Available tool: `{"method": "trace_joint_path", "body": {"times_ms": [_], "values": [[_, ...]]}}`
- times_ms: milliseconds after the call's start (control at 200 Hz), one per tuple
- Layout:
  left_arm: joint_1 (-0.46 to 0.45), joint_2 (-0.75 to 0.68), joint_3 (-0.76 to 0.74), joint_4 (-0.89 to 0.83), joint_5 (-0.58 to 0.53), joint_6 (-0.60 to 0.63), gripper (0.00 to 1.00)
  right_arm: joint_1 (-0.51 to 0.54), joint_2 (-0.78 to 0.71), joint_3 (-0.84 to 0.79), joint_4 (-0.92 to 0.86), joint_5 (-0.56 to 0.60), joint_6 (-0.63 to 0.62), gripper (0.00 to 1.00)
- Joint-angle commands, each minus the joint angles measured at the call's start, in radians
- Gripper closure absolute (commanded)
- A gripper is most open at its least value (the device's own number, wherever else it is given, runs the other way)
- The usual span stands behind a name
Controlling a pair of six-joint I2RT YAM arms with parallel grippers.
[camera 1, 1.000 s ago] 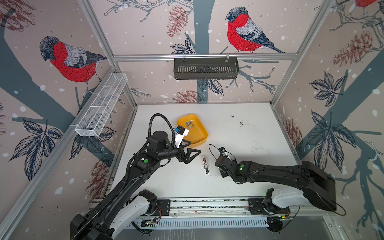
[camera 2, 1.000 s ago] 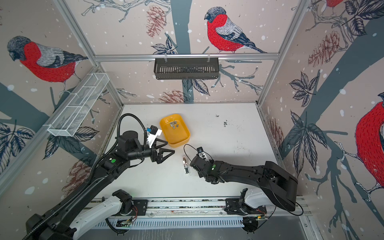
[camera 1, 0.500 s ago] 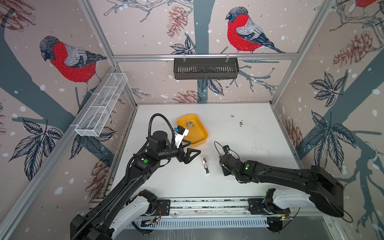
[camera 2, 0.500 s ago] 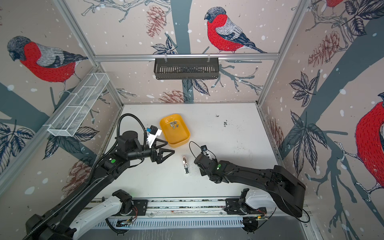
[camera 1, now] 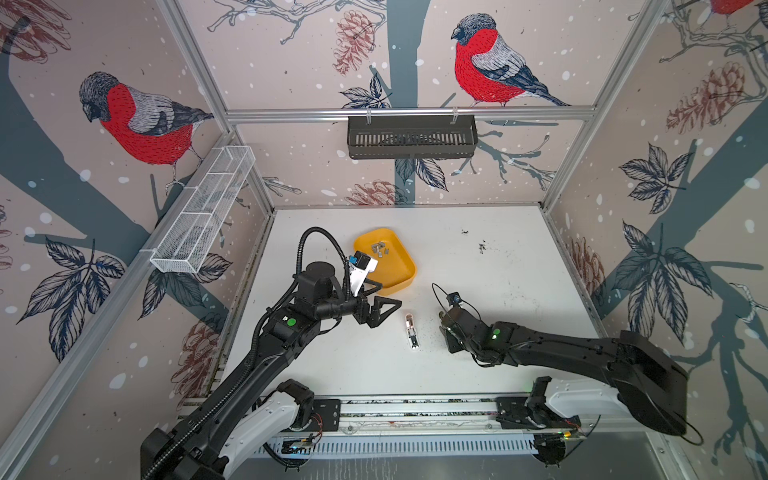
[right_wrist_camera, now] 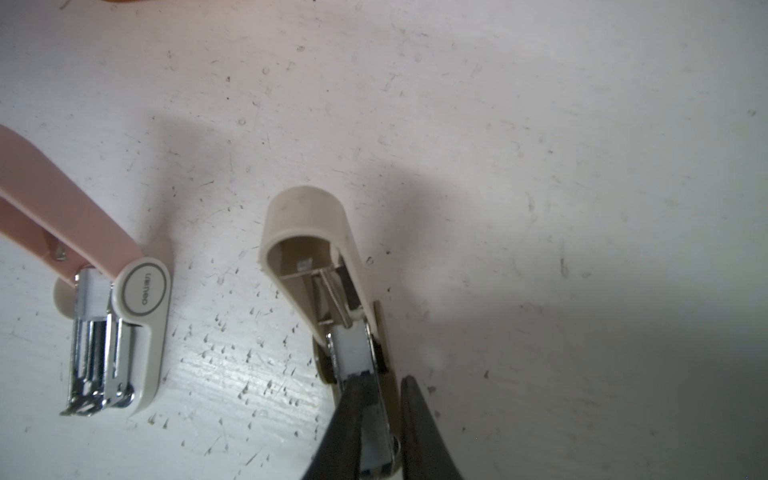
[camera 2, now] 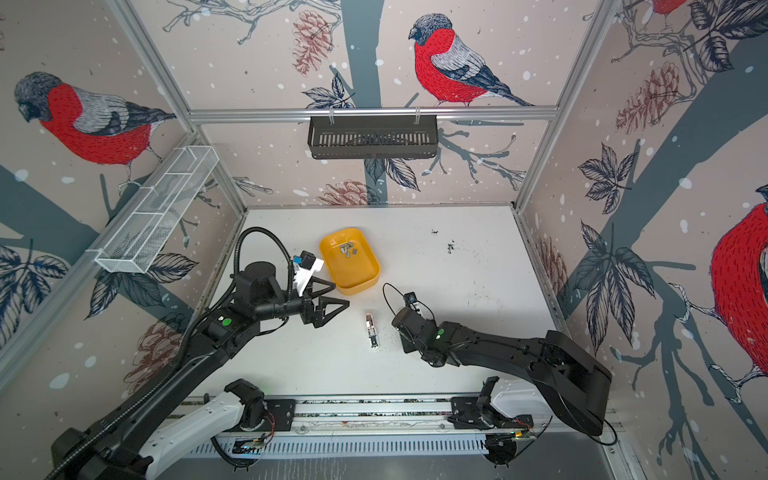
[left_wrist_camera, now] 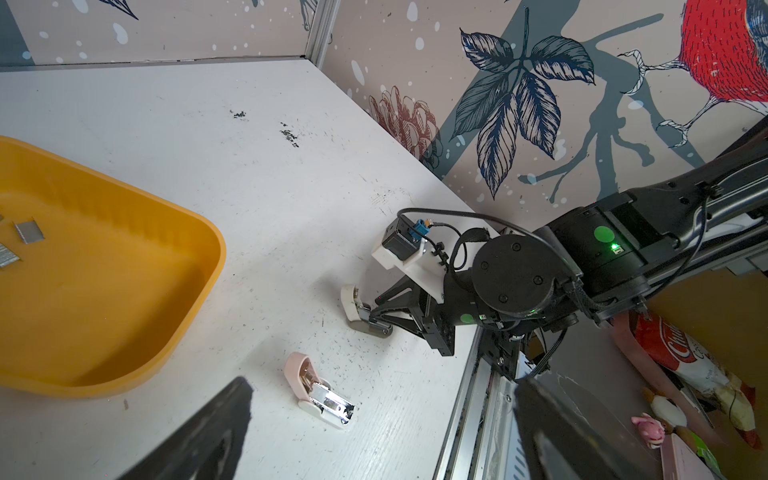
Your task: Load the staples into the stapler
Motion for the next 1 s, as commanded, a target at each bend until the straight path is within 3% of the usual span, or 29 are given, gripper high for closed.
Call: {"method": "trace_joint_path", "body": {"times_ms": [0,340,996], "values": [[0.002,0.0,-0.001,0.021,0.007,-0.003,0.02,0.0,-0.002,-0.003,0.0,0.001,0.012,0.81],[0.002,0.003,0.0,0.021,0.007,-0.003,0.02,0.001,-0.066,-0.011,-0.015,-0.01,0.018,0.82],[0.002,0.004,-0.001,0.024,0.009,-0.004,0.02,0.005,-0.041,-0.053,0.002,-0.025,0.035,0.83]]}}
